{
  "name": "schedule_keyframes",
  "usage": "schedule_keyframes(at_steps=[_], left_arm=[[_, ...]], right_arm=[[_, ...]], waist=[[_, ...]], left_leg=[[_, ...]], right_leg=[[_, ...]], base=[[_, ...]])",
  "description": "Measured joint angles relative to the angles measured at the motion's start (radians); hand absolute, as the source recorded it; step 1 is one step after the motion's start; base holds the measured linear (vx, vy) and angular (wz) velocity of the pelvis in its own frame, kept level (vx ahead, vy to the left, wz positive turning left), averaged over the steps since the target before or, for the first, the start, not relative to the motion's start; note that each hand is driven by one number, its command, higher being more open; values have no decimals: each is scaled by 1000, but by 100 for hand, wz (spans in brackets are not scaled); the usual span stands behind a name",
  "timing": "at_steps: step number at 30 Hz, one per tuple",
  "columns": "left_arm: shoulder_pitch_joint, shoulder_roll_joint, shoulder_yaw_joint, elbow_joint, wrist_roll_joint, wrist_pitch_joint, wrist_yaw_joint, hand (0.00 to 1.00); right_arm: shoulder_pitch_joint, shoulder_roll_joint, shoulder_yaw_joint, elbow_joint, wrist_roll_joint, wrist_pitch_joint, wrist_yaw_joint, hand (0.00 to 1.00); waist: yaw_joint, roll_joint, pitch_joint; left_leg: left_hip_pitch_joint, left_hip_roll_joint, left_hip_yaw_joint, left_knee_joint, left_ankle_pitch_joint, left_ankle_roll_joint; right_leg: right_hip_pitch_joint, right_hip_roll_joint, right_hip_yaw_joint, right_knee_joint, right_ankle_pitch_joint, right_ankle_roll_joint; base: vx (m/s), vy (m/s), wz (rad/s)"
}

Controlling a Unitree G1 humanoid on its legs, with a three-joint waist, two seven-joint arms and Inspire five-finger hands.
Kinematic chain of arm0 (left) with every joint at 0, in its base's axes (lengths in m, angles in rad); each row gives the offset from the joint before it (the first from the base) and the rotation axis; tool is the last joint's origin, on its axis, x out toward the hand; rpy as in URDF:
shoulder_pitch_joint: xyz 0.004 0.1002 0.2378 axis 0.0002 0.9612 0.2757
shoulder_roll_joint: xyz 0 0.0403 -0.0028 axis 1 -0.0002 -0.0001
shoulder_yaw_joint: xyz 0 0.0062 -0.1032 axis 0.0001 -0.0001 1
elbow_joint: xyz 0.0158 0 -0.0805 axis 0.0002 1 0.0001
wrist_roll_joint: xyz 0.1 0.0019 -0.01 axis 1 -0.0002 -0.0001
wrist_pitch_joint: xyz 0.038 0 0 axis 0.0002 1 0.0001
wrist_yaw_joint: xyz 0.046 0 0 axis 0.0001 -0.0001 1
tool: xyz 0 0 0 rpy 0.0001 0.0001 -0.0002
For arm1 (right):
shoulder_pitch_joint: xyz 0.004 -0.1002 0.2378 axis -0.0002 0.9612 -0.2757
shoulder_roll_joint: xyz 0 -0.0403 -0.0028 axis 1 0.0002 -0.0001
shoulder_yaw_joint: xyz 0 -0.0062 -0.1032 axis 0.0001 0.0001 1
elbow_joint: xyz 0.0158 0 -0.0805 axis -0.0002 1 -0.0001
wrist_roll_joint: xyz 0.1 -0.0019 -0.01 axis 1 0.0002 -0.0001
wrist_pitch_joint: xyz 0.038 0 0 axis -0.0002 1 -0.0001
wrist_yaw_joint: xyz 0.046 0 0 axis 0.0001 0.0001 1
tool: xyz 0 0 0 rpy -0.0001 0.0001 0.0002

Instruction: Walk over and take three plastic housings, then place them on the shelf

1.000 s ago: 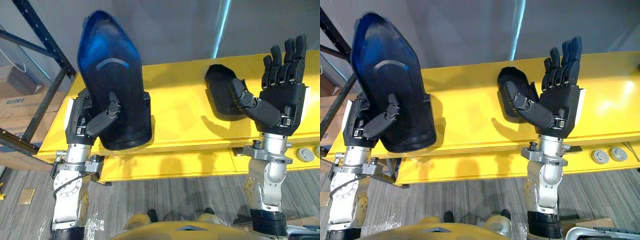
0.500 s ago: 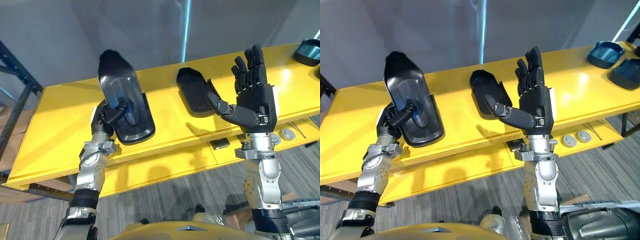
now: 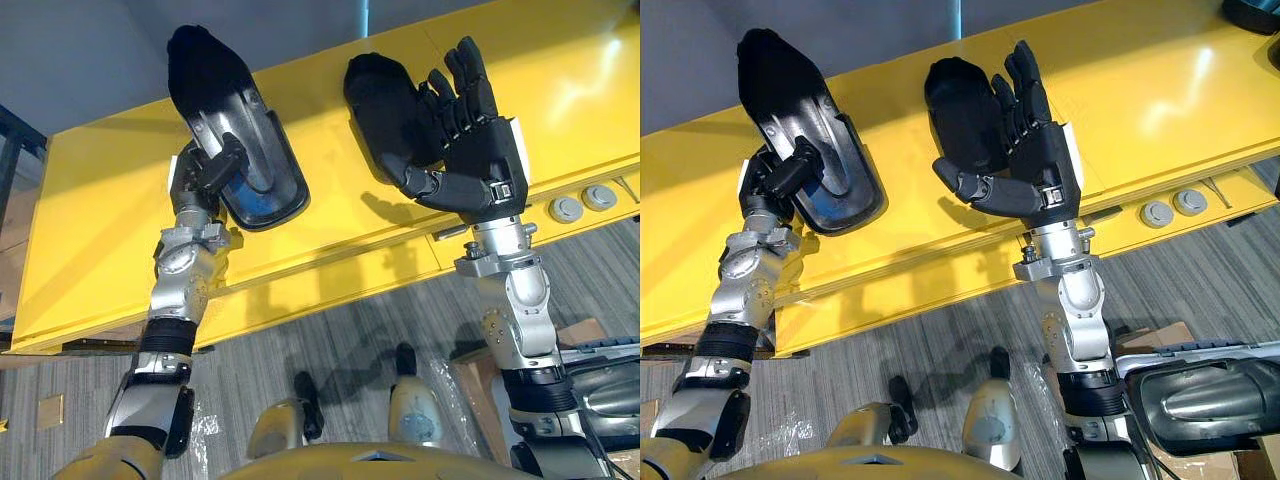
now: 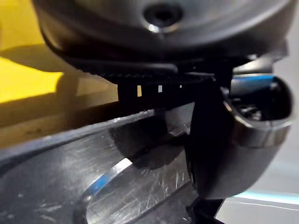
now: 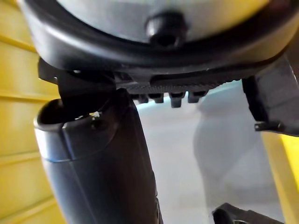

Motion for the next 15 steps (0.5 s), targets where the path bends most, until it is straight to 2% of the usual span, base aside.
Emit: schedule_keyframes(at_steps=[5, 6, 10, 15], left_arm=[[6, 27, 1, -2, 0, 85, -50, 0], [17, 27, 3, -2, 0, 100, -62, 100], [48, 30, 11, -6, 1, 137, -109, 100], [91, 47, 11, -34, 75, 145, -158, 100]], right_arm=[[33, 1, 0, -18, 0, 6, 2, 100], [43, 1, 0, -20, 0, 6, 6, 100], [62, 0, -4, -23, 1, 6, 7, 100], [118, 3, -5, -50, 0, 6, 14, 100]], waist=[[3, 1, 2], [1, 2, 2], [0, 3, 2], [-1, 7, 0]], left_leg=[[21, 0, 1, -2, 0, 0], [32, 0, 0, -3, -1, -1], [47, 0, 1, -9, -2, -1], [78, 2, 1, -31, 5, -2]], right_leg=[[13, -1, 2, 14, -9, 1], [25, -2, 1, 14, -12, 2], [38, -1, 0, 13, -14, 2], [67, -1, -3, -5, -11, 6]], base=[[0, 0, 0], [-6, -5, -3], [-17, -4, -2], [5, -3, -2]])
